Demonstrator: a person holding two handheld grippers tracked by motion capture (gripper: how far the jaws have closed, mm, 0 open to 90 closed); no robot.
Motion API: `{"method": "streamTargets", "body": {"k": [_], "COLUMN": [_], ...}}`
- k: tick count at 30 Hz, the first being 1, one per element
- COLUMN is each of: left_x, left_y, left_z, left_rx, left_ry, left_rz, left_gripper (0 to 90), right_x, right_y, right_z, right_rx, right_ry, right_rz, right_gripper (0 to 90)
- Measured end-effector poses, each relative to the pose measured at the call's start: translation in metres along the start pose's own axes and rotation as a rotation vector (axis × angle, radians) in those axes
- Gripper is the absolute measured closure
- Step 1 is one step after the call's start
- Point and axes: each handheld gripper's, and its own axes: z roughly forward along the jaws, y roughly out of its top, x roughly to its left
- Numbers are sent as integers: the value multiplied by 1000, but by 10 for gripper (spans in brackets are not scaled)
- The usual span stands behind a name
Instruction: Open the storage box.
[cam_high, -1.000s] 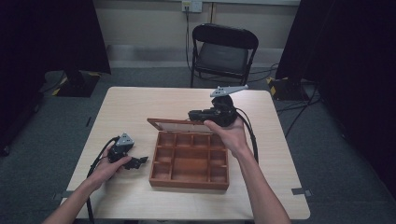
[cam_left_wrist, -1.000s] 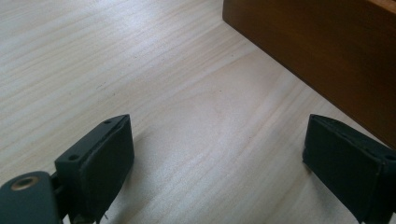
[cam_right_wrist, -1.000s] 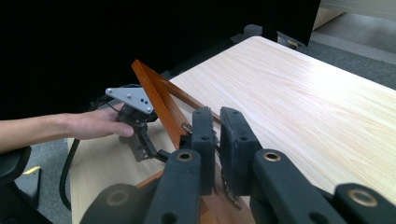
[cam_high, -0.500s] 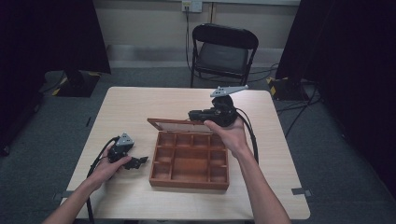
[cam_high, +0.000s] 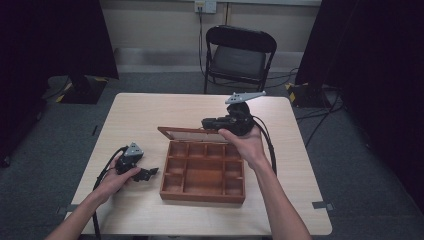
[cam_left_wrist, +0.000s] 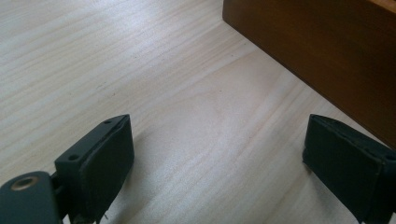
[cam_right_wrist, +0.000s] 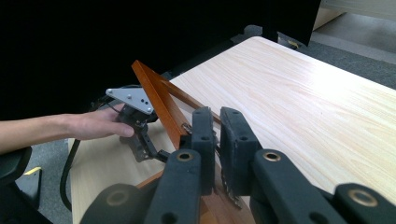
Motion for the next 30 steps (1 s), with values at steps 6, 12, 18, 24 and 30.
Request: {"method": "streamTargets", "body": {"k": [6, 12, 18, 24, 30], "left_x": [0, 0, 0, 1, 1], "left_y": [0, 0, 0, 0, 0], "left_z": [0, 0, 0, 1, 1], "left_rx": [0, -1, 0, -3, -3], "left_ry": [0, -1, 0, -6, -6], "left_rz": [0, 0, -1, 3, 3], "left_gripper": [83, 83, 83, 80, 80], "right_x": [0, 0, 1, 0, 0], "right_y": [0, 0, 1, 1, 1], "right_z": [0, 0, 1, 1, 1], "right_rx": [2, 5, 6, 5, 6], "right_ry": [0, 0, -1, 0, 1], "right_rz": [0, -1, -1, 0, 0], "right_gripper": [846, 846, 846, 846, 846]}}
